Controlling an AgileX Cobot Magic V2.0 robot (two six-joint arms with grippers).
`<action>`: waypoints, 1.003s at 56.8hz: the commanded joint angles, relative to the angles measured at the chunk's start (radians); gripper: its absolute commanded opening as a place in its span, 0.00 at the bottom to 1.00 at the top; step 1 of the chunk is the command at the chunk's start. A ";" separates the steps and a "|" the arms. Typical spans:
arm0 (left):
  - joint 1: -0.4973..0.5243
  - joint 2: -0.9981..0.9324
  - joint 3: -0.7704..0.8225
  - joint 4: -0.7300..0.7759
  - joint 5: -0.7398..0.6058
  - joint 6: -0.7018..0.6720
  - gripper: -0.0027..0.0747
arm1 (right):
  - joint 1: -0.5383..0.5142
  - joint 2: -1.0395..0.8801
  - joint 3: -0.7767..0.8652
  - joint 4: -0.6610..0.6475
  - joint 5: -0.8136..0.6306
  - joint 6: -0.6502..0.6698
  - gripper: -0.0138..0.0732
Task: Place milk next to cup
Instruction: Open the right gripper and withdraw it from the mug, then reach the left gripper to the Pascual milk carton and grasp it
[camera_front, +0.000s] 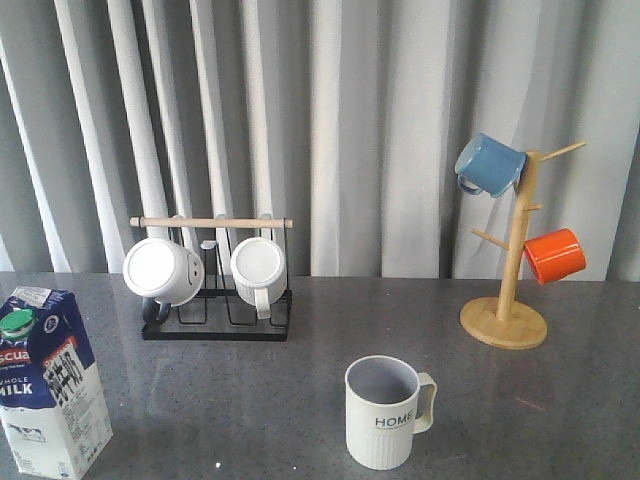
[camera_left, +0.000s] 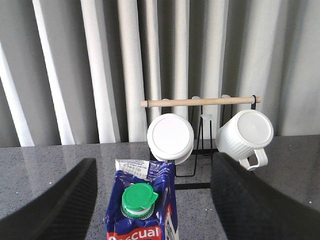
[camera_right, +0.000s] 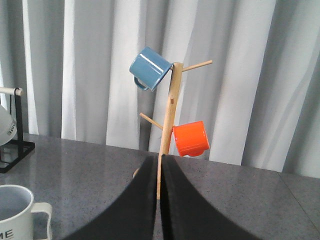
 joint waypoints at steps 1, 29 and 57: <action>-0.002 -0.008 -0.035 -0.011 -0.069 -0.004 0.63 | -0.005 -0.026 -0.024 -0.029 -0.059 0.012 0.15; -0.002 -0.008 -0.035 -0.011 -0.069 -0.004 0.63 | -0.005 -0.029 -0.024 -0.046 -0.057 0.012 0.15; -0.002 0.035 -0.035 0.013 -0.174 0.010 0.78 | -0.005 -0.029 -0.024 -0.046 -0.049 0.012 0.15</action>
